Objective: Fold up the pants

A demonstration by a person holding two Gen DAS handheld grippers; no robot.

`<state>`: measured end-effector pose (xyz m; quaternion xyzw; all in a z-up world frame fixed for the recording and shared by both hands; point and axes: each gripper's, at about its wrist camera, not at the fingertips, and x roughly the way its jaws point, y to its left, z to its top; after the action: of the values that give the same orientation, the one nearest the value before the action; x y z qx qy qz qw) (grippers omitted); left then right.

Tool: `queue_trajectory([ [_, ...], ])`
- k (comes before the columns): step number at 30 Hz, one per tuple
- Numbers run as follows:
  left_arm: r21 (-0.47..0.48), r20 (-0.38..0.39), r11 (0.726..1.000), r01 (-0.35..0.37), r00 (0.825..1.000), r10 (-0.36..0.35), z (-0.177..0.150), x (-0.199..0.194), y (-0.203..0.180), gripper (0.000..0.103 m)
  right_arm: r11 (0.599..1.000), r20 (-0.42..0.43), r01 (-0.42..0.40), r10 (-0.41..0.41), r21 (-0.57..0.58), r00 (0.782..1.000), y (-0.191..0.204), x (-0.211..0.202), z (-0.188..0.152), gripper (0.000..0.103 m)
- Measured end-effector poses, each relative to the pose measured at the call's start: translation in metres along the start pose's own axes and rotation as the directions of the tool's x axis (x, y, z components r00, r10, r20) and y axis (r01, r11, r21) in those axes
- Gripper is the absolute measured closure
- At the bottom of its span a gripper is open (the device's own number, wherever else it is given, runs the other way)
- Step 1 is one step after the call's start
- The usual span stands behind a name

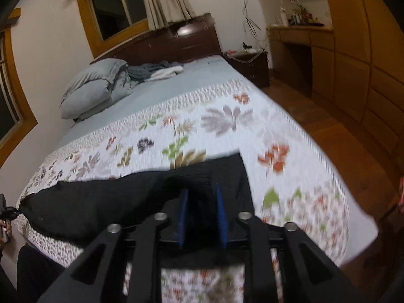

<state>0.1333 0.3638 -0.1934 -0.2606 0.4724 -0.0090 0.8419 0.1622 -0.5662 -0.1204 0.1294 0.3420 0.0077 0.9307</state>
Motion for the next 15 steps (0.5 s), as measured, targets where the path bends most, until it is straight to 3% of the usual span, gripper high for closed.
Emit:
queue_trajectory([
  [4, -0.029, -0.018, 0.998, -0.06, 0.998, 0.06, -0.017, -0.003, 0.018, 0.081, 0.992, -0.031, 0.013, -0.009, 0.123, 0.999, -0.015, 0.001, -0.029, 0.048],
  [7, -0.041, 0.029, 0.996, -0.085, 0.996, 0.086, -0.022, -0.022, 0.024, 0.068, 0.952, -0.022, -0.065, 0.075, 0.298, 0.997, -0.034, -0.003, -0.045, 0.044],
  [11, -0.017, 0.111, 0.994, -0.105, 0.988, 0.106, -0.022, -0.048, 0.009, 0.055, 0.849, 0.012, -0.205, 0.228, 0.487, 0.974, -0.049, 0.002, -0.061, 0.042],
  [12, -0.008, 0.129, 0.995, -0.102, 0.986, 0.102, -0.022, -0.053, 0.003, 0.053, 0.808, 0.039, -0.252, 0.274, 0.533, 0.961, -0.052, 0.004, -0.063, 0.042],
  [15, 0.03, 0.169, 0.998, -0.059, 0.984, 0.053, -0.019, -0.058, -0.024, 0.046, 0.727, 0.081, -0.316, 0.339, 0.61, 0.937, -0.055, 0.013, -0.069, 0.037],
])
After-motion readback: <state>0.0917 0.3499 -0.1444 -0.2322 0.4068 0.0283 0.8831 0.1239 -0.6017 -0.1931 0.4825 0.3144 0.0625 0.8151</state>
